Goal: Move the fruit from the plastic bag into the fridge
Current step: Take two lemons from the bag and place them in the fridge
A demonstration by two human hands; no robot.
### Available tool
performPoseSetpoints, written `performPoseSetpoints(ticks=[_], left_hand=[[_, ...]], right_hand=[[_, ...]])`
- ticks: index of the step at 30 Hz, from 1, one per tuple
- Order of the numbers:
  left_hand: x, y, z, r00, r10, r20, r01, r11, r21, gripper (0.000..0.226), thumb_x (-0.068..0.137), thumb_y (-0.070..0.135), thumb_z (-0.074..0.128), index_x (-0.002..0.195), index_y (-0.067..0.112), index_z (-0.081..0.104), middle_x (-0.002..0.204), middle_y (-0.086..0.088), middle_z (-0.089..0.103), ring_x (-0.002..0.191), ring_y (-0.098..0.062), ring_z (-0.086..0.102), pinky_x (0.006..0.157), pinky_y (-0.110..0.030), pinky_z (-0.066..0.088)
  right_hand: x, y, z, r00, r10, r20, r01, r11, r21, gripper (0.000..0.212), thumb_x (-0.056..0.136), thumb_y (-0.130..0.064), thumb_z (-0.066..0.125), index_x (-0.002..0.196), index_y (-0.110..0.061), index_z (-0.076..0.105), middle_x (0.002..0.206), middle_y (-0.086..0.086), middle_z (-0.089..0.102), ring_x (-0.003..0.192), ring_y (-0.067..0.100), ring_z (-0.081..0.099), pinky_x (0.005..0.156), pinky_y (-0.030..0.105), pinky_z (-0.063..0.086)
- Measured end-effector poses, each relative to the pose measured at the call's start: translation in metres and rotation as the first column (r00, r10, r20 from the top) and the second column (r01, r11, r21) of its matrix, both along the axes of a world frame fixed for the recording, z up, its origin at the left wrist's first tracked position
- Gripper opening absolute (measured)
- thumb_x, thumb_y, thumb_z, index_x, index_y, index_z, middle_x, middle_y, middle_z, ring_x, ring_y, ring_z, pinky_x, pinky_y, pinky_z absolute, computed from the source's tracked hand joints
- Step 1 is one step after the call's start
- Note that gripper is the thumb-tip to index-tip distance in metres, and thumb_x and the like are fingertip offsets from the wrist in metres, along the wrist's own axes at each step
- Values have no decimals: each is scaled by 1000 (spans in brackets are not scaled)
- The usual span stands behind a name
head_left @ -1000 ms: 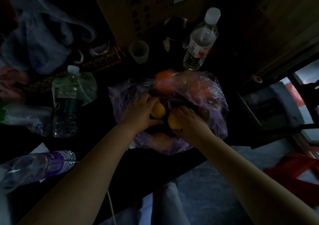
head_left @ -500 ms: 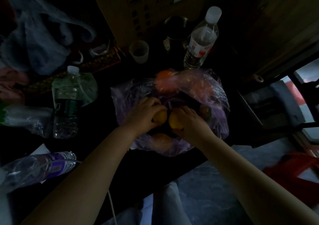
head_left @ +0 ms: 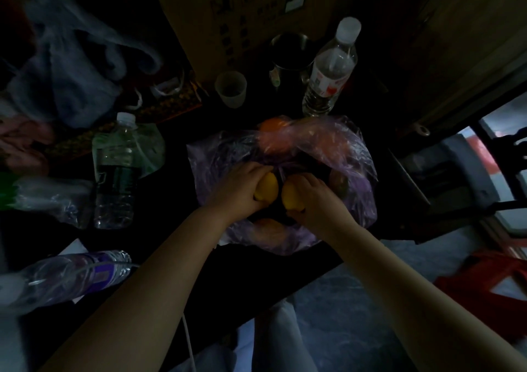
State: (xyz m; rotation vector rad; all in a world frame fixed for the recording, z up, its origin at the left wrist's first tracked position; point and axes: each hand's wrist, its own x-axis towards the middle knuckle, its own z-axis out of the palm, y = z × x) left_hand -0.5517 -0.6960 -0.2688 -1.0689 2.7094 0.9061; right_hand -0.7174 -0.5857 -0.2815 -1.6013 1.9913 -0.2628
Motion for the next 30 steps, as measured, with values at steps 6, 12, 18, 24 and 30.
performPoseSetpoints(ticks=[6, 12, 18, 24, 30], left_hand=[[12, 5, 45, 994, 13, -108, -14, 1000, -6, 73, 79, 33, 73, 141, 22, 36, 144, 1, 38, 132, -19, 34, 98, -23, 26], [46, 18, 95, 976, -67, -207, 69, 998, 1, 68, 83, 32, 70, 141, 22, 36, 144, 3, 37, 131, -17, 34, 102, -26, 28], [95, 53, 149, 910, -118, -398, 134, 991, 11, 64, 83, 31, 69, 139, 24, 38, 141, 6, 37, 127, -11, 38, 96, -24, 33], [137, 96, 197, 781, -212, -587, 266, 964, 5, 64, 80, 23, 73, 136, 25, 42, 136, 7, 38, 125, -7, 39, 99, -22, 38], [150, 144, 244, 672, -288, -682, 381, 925, -16, 66, 76, 18, 77, 133, 30, 45, 128, 13, 40, 118, -5, 44, 82, 1, 35]], right_hand=[[12, 3, 41, 995, -97, -33, 95, 993, -70, 71, 75, -29, 75, 135, -19, 38, 137, 4, 42, 125, 29, 42, 95, 39, 42], [49, 33, 100, 976, -205, -72, 186, 960, -210, 74, 77, -30, 75, 139, -17, 36, 142, 6, 39, 124, 30, 43, 92, 38, 42], [108, 87, 157, 925, -373, -72, 321, 869, -376, 77, 74, -32, 76, 139, -20, 38, 143, 3, 39, 122, 27, 47, 90, 38, 46], [178, 149, 216, 863, -503, -44, 398, 731, -554, 68, 75, -22, 73, 136, -20, 43, 139, 0, 41, 120, 23, 49, 93, 35, 45], [225, 219, 263, 762, -637, -115, 433, 634, -641, 67, 74, -16, 72, 135, -15, 43, 139, 3, 43, 122, 20, 46, 93, 15, 31]])
